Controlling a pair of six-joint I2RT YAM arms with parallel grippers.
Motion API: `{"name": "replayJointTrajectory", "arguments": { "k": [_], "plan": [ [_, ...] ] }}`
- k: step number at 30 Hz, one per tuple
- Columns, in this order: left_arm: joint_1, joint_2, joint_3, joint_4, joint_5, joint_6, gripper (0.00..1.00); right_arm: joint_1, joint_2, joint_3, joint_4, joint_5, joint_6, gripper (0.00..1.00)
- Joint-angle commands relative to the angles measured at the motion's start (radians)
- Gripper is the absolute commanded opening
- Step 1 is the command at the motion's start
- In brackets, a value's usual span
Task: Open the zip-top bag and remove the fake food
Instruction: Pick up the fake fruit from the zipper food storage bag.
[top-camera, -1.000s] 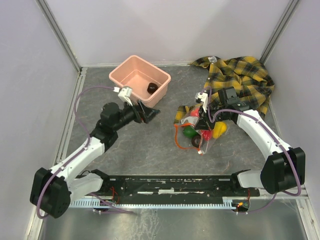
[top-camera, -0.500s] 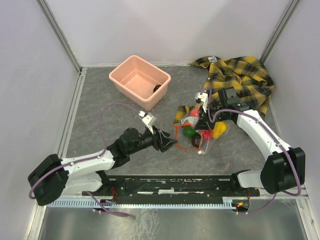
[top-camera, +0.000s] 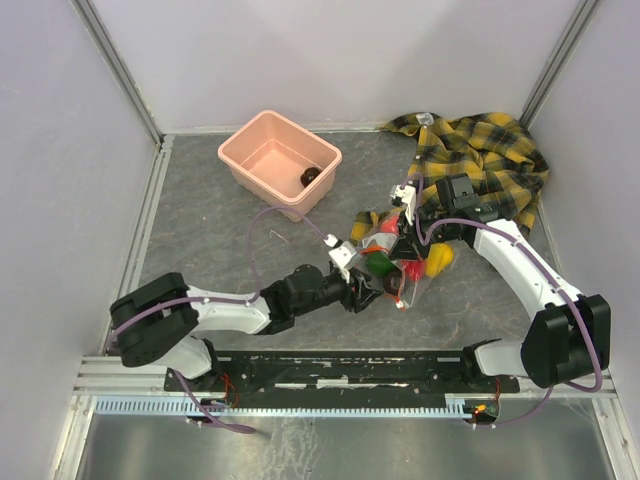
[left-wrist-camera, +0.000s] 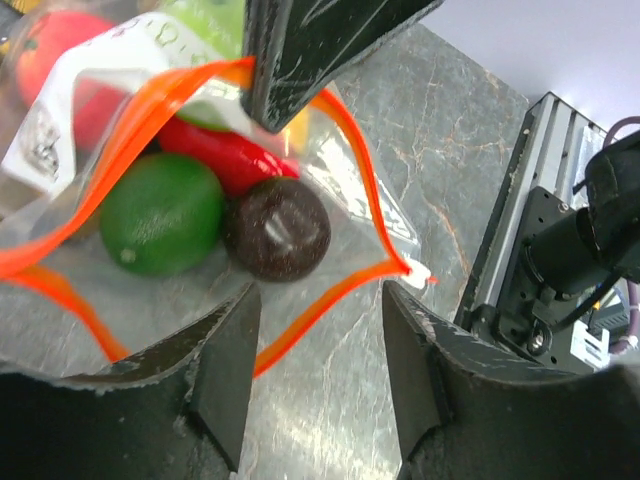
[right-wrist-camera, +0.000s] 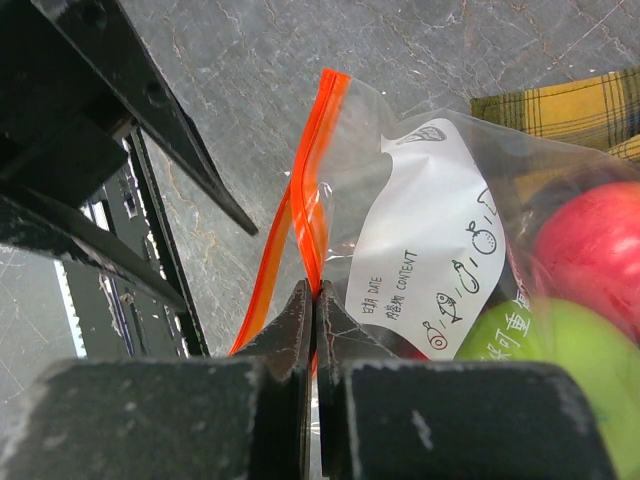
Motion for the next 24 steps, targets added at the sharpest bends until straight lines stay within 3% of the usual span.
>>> {"name": "replayJointTrajectory", "arguments": {
  "k": [1, 12, 24],
  "plan": [
    [-0.015, 0.081, 0.108, 0.051, -0.061, 0.020, 0.57, 0.004, -0.019, 0.019, 0.007, -0.011, -0.019, 0.02],
    [-0.015, 0.205, 0.273, -0.216, -0.040, -0.209, 0.63, 0.005, -0.020, 0.022, 0.006, -0.015, -0.020, 0.02],
    [-0.010, 0.256, 0.342, -0.331, -0.094, -0.265, 0.72, 0.004, -0.024, 0.021, 0.005, -0.017, -0.021, 0.02]
  ]
}}
